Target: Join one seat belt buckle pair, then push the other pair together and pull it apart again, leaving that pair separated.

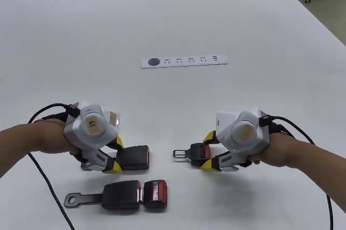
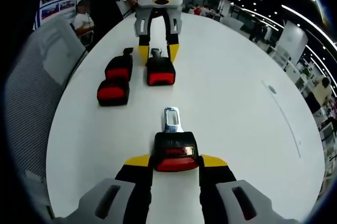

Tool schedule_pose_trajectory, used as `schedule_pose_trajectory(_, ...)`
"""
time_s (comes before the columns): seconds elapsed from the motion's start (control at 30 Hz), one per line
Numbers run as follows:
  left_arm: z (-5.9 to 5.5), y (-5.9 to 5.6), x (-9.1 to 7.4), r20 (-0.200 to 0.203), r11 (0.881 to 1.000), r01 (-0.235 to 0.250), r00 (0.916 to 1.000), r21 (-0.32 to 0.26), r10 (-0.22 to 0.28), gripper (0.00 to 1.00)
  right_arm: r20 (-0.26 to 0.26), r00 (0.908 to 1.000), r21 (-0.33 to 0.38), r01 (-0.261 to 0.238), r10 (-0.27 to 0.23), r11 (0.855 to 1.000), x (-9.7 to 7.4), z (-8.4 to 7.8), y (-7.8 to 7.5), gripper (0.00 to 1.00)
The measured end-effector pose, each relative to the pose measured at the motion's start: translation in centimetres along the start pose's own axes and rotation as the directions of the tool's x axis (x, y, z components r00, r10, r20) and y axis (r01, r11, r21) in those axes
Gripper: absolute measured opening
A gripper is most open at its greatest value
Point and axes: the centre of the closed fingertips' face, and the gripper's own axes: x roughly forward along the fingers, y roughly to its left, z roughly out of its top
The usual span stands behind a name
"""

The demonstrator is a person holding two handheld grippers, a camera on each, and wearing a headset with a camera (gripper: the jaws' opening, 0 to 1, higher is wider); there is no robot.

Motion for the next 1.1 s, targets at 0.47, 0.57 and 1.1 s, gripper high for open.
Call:
schedule_pose_trajectory(0.47,-0.3,0.3,0.2,0.001,1.0,-0.001,1.0,-0.003,0.001,0.31,-0.007,1.0,-0.003,-0.001,0.001,1.0,0.1,0.0,0.0,0.3)
schedule_pose_trajectory(0.57,-0.1,0.1,0.0,-0.005,1.0,0.0,1.0,-0.001,0.0,0.31,-0.007,1.0,0.0,-0.002,0.002,1.0,0.2,0.1,0.1,0.3)
schedule_pose_trajectory(1.1,0.0,0.0,0.0,-0.004,1.0,0.005,1.0,-0.013,-0.005,0.31,-0.001,1.0,0.001,-0.005,0.005,1.0,0.7,1.0,0.2,0.3)
